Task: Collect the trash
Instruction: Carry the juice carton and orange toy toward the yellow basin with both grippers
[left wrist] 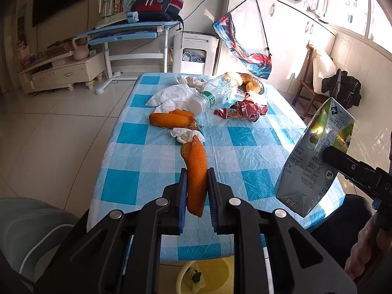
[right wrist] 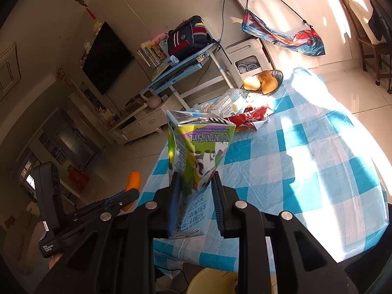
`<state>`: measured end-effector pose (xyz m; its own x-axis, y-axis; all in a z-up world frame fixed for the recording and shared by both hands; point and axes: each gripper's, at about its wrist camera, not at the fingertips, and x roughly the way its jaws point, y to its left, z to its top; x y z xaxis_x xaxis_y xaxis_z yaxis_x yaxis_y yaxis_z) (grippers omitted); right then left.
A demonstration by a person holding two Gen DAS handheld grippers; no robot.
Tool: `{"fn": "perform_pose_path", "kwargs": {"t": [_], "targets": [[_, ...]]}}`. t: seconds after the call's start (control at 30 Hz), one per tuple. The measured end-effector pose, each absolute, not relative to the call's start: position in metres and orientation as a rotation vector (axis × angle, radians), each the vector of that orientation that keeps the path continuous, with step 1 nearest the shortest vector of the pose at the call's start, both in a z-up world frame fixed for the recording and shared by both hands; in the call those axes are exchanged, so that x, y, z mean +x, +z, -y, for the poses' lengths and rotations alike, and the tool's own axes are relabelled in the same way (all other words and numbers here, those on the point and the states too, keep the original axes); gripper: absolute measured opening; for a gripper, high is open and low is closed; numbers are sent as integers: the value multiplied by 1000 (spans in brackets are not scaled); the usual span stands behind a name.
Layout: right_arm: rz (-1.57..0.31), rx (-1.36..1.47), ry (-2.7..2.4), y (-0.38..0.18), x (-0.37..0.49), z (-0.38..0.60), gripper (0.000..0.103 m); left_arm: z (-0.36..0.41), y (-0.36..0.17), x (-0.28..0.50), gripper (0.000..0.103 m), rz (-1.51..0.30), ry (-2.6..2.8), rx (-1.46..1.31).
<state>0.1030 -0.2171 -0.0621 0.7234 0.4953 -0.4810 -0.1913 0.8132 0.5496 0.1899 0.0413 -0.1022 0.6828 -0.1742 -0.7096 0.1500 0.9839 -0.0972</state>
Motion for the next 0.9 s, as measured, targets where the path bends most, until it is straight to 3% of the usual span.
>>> {"fn": "perform_pose_path", "kwargs": {"t": [0.9], "targets": [[-654, 451, 423, -52, 51, 216, 26, -31, -78, 130, 16, -751, -217, -15]]}}
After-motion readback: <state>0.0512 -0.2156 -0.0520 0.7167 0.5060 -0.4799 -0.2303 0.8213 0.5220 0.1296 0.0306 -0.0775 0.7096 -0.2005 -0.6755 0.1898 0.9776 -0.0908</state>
